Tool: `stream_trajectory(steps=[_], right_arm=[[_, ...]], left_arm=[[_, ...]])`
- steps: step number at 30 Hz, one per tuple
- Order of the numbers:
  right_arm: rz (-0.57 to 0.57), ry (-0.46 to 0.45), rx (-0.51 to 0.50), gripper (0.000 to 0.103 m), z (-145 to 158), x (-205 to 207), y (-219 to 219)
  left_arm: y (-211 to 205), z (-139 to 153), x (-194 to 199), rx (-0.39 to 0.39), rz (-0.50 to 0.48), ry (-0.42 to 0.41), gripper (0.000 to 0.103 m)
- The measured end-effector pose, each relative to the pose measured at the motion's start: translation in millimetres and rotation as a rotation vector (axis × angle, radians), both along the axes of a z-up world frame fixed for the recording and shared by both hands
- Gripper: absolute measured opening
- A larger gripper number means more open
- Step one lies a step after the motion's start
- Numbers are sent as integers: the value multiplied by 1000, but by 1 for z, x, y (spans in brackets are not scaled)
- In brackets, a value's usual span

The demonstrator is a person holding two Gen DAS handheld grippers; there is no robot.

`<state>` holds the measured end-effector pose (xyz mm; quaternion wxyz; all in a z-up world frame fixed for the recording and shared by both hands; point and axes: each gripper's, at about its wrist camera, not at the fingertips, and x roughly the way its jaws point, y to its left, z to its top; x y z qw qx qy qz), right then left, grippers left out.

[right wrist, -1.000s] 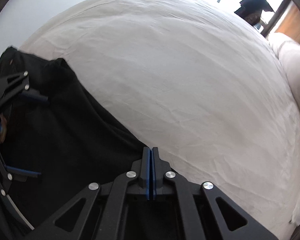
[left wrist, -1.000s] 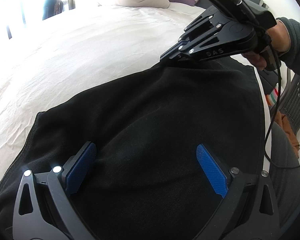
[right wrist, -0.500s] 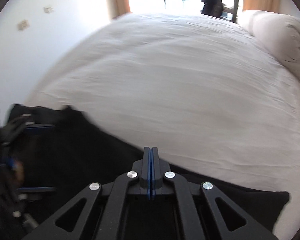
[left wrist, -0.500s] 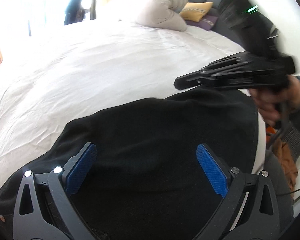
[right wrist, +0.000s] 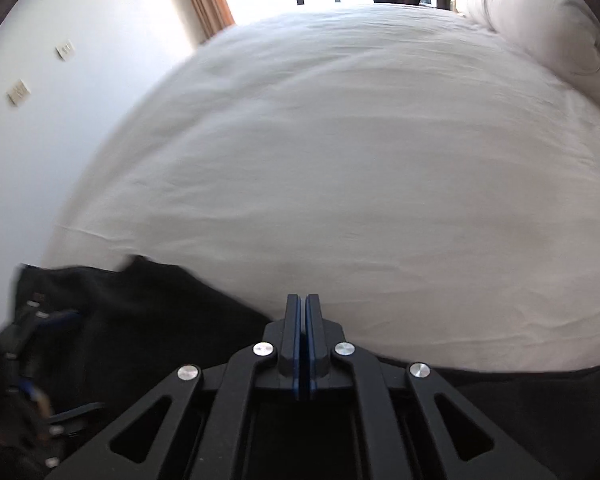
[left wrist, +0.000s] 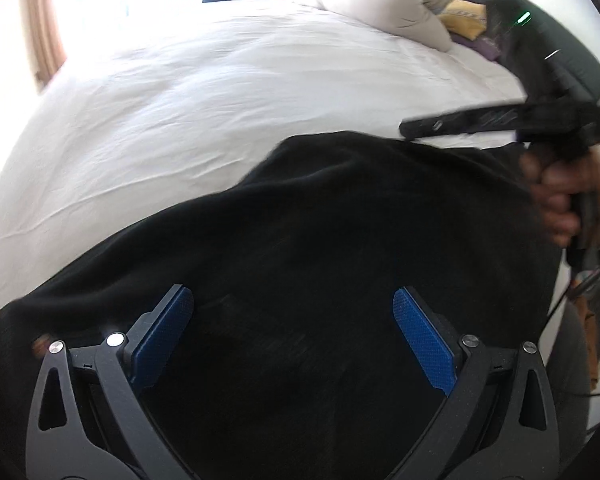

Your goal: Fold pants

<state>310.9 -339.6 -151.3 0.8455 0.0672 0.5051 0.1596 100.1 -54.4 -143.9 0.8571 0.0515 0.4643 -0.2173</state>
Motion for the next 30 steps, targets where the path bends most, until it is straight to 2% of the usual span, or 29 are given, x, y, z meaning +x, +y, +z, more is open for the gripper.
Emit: stream_trajectory(steps=[1,3,4,5,7,9,11,13,14,16,17,18,19,20,21,22,23,25,27,29,30], right_arm=[[50,-16,52,6,10,-4,12],[170,-25,72,34,20,-9,50],[218,-24,55,41,21,-8,69],[253,-16,40,44,20,-20,88],[278,38,-42,44,2,-14,107],[251,56,-66,41,-17,-16,106],[165,33,-71,35,-12,-18,86],[50,31,-99,35,-2,-28,64],[0,31,-49,36,8,-40,50],[3,14,109,41,22,-68,34],[10,17,155,53,23,-86,28],[10,49,156,61,17,-105,27],[-3,97,106,61,5,-125,31],[-24,146,59,56,-10,-137,20],[-47,139,76,35,-18,-151,6],[-85,105,116,31,-16,-162,-9],[-158,119,163,31,-15,-169,-28],[-277,119,207,38,-5,-181,-52],[-278,42,269,60,14,-196,-61],[-286,27,276,73,7,-203,-68],[-314,62,238,72,-4,-204,-74]], left_arm=[[6,0,-3,-6,3,-4,102],[14,-8,-12,-3,8,16,102],[14,-12,-13,6,11,23,102],[18,-16,-15,15,7,23,102],[19,-19,-26,42,-10,-3,102],[22,-21,-35,52,-20,-10,102],[28,-20,-39,44,-20,-13,102],[34,-20,-34,21,-8,2,102],[38,-19,-34,16,-8,6,102],[41,-20,-34,20,-8,6,102],[41,-21,-36,33,-7,2,102],[42,-21,-37,41,-7,-1,102],[42,-22,-39,46,-10,-3,102],[43,-22,-41,57,-15,-5,102],[45,-22,-42,62,-18,-6,102],[55,-21,-43,60,-21,-5,102],[59,-16,-44,61,-12,-9,102],[73,-4,-56,49,17,-31,102],[88,-2,-58,63,57,-47,102],[98,-3,-60,91,72,-38,102],[107,-7,-56,83,84,-49,102]])
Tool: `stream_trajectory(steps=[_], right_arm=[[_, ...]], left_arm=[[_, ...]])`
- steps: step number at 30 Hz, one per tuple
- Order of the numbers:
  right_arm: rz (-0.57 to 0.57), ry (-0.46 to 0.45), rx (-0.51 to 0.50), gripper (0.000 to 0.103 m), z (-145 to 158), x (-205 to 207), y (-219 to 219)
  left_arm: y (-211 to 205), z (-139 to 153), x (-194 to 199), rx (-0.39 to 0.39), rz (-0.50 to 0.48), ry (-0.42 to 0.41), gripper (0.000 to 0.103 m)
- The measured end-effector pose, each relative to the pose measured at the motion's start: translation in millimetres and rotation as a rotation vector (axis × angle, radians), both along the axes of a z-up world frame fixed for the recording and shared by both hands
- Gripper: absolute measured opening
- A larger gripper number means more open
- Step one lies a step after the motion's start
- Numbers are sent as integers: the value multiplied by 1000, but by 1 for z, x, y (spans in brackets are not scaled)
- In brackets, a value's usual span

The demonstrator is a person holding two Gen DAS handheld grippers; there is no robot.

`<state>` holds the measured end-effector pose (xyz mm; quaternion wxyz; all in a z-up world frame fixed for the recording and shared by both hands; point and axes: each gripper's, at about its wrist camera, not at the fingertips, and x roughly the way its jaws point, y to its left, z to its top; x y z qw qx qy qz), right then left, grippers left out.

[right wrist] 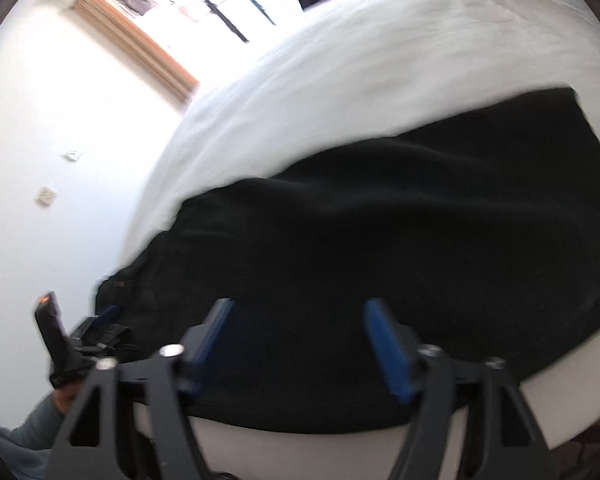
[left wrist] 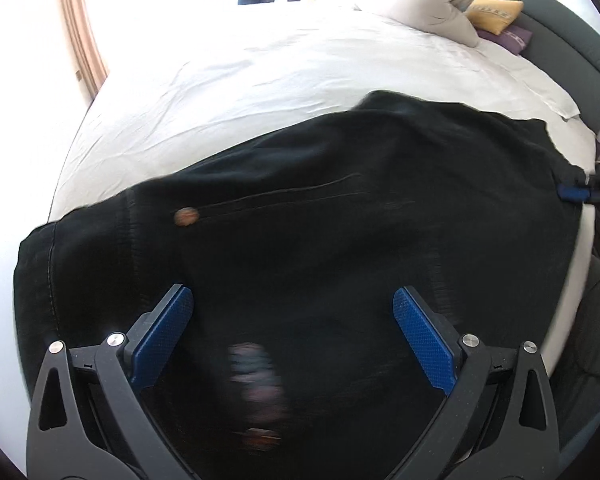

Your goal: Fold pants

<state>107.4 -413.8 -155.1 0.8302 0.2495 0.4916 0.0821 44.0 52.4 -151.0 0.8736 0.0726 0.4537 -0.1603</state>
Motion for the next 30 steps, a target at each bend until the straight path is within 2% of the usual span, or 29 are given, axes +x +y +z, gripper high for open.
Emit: stream_trajectory(steps=[1,2,3,4,6,7,9,11,12,13,15,18,23,25,26,28,30], right_arm=[[-31,29,-1,64,-13,-3,-11],[-58,16,45,49,-16,-7,-20],[-97,9,80,45,-16,-13,-32],[-147,1,87,46,-13,-19,-43],[-274,-35,46,57,-6,-37,-73],[-353,-57,50,59,0,-51,-92],[-484,-100,115,67,7,-75,-120],[-630,-91,168,68,4,-93,-156],[-690,-103,230,68,-1,-101,-173],[-734,-121,285,68,-7,-108,-183],[-819,-99,369,68,-22,-118,-202],[-840,-77,447,68,-38,-128,-221],[-831,-90,449,74,-42,-124,-219],[-833,-84,463,76,-46,-116,-222],[-833,-84,474,76,-58,-114,-225],[-810,-66,507,76,-62,-102,-221],[-797,-39,484,76,-56,-95,-215]], left_arm=[[8,-2,5,-11,15,2,102],[13,-1,8,-30,5,19,102],[14,3,10,-38,-7,25,102],[13,5,10,-22,-5,15,102],[17,7,12,34,37,5,102],[17,9,14,29,42,13,102],[20,17,11,10,59,15,102],[16,28,4,-21,43,-2,102],[10,31,4,-23,36,-5,102],[5,33,3,-25,30,-7,102],[-12,36,5,-49,18,-3,102],[-30,43,10,-94,5,20,102],[-57,45,23,-141,-17,34,102],[-65,42,27,-154,-19,44,102],[-71,38,32,-169,-21,54,102],[-80,30,38,-196,-17,95,102],[-89,22,47,-224,-23,129,102]])
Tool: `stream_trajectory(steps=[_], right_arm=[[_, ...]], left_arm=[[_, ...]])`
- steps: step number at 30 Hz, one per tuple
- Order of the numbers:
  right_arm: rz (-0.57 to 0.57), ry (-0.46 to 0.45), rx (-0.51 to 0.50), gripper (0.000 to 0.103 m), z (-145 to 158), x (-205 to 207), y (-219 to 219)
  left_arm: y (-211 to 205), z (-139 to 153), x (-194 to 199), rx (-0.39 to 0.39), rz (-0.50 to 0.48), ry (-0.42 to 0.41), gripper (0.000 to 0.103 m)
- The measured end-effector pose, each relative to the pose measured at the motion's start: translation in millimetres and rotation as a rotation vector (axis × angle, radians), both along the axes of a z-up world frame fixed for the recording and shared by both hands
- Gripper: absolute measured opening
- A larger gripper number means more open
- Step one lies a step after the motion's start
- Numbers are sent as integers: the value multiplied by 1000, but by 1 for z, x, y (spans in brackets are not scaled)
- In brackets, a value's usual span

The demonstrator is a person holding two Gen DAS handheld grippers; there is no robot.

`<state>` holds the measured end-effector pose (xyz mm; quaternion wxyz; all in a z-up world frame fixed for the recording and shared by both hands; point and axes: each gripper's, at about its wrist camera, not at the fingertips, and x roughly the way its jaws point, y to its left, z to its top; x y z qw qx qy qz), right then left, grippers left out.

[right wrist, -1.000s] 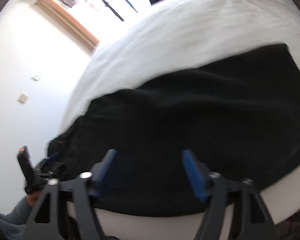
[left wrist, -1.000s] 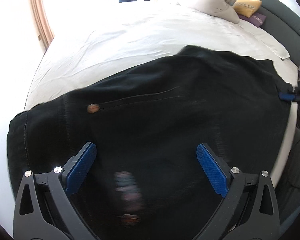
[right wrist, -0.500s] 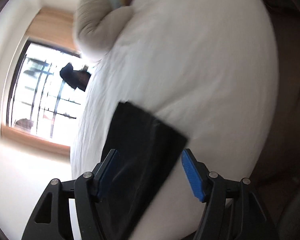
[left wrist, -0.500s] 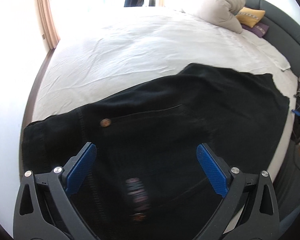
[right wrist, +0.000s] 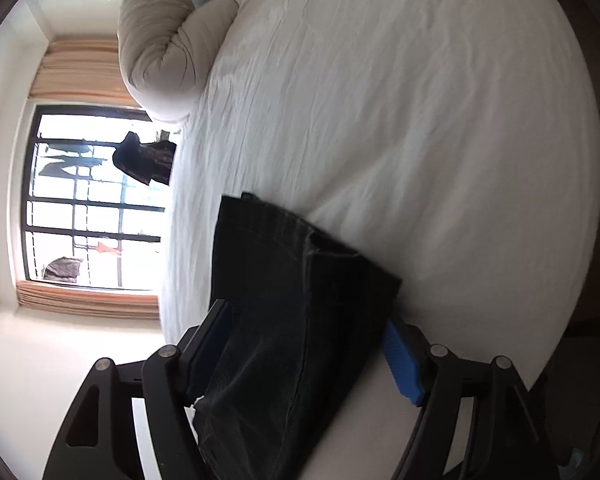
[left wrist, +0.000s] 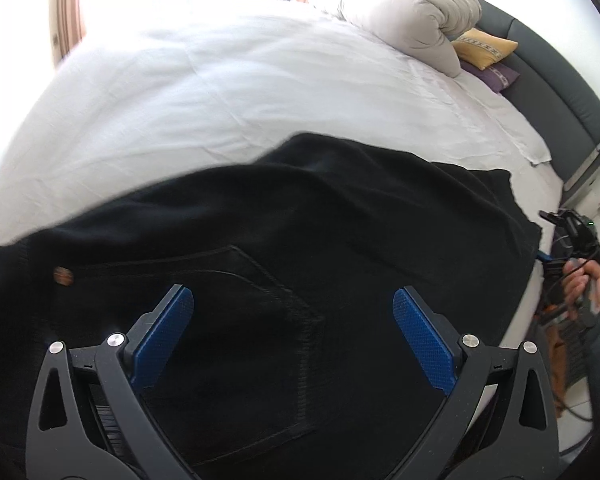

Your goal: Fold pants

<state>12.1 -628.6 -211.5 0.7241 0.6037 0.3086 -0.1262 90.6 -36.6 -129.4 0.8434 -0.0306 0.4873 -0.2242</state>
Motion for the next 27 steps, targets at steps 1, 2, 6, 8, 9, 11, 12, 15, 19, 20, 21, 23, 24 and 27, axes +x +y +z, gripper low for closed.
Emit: stream_trajectory(steps=[1,2,6,8,9,11,12,15,19,20,21,23,24,27], right_arm=[[2,1,-3,76,0,4,2],[-3,-8,9,76,-1,8,1],[-13,-31,31,69,-4,15,2],[0,-26,27,58,-4,16,3],[-2,-28,31,51,-6,17,3],[-17,-43,53,37,-11,18,-1],[-27,-45,68,29,-14,17,-3],[-53,-64,95,17,-20,14,-8],[-69,-76,70,10,-18,9,-6],[-72,-79,64,9,-17,10,-5],[-75,-78,52,9,-15,10,-4],[-80,-74,32,8,-11,12,-4],[-82,-71,22,8,-10,13,-4],[-75,-60,-22,7,-2,17,1]], left_arm=[[-2,-2,-1,-7,-6,8,102],[-6,-5,0,-11,-13,11,102],[-6,-4,-5,-17,-6,7,103],[-3,-4,-5,-24,9,14,103],[-2,-3,-5,-34,17,19,103],[1,0,-7,-39,23,14,103],[1,0,-8,-39,23,10,103],[4,4,-9,-47,33,0,103],[14,10,-12,-86,65,-9,103],[14,11,-12,-92,73,-14,103],[15,12,-12,-99,80,-17,103],[16,13,-11,-109,83,-11,103],[17,14,-11,-117,87,-7,103],[21,12,-10,-126,105,5,103]])
